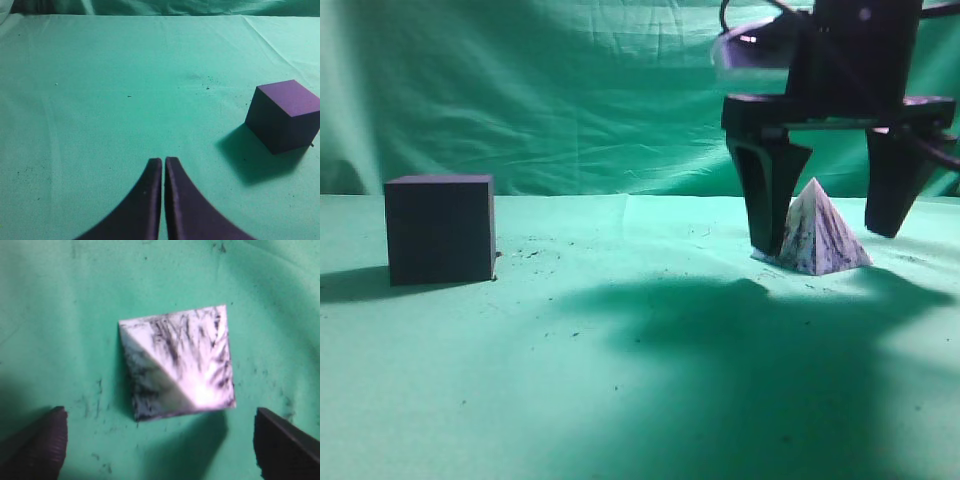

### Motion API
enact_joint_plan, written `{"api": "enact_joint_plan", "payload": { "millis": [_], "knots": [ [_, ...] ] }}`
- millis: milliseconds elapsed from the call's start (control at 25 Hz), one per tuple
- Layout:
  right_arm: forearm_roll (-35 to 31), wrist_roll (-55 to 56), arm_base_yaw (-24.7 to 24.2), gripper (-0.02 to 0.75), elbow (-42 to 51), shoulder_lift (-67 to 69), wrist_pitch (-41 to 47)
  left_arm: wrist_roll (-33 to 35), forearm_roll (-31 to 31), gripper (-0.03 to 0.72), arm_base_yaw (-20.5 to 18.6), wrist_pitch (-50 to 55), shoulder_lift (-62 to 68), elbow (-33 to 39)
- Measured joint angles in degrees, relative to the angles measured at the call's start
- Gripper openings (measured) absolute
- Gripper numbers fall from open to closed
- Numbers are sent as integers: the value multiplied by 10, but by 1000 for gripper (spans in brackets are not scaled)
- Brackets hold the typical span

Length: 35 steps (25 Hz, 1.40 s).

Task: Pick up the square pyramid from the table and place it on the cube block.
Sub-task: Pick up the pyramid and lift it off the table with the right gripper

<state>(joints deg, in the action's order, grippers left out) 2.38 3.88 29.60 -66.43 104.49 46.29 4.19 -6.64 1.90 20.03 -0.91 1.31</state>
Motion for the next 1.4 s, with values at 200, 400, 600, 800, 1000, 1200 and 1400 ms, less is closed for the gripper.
{"api": "enact_joint_plan", "payload": {
  "millis": [200,400,600,800,1000,1200,1400],
  "knots": [
    [1,2,-6,647,-2,32,-23,0,0,0,0,0,0,0],
    [-8,4,-11,560,-5,41,-40,0,-1,0,0,0,0,0],
    [-11,5,-11,375,-9,41,-46,0,-1,0,0,0,0,0],
    [-8,11,-11,386,-14,41,-37,0,-1,0,0,0,0,0],
    [3,14,-11,386,-72,41,23,0,-1,0,0,0,0,0],
    [3,14,0,386,-173,8,99,0,-1,0,0,0,0,0],
    [-10,13,80,386,-269,-1,168,0,-1,0,0,0,0,0]
  ]
}}
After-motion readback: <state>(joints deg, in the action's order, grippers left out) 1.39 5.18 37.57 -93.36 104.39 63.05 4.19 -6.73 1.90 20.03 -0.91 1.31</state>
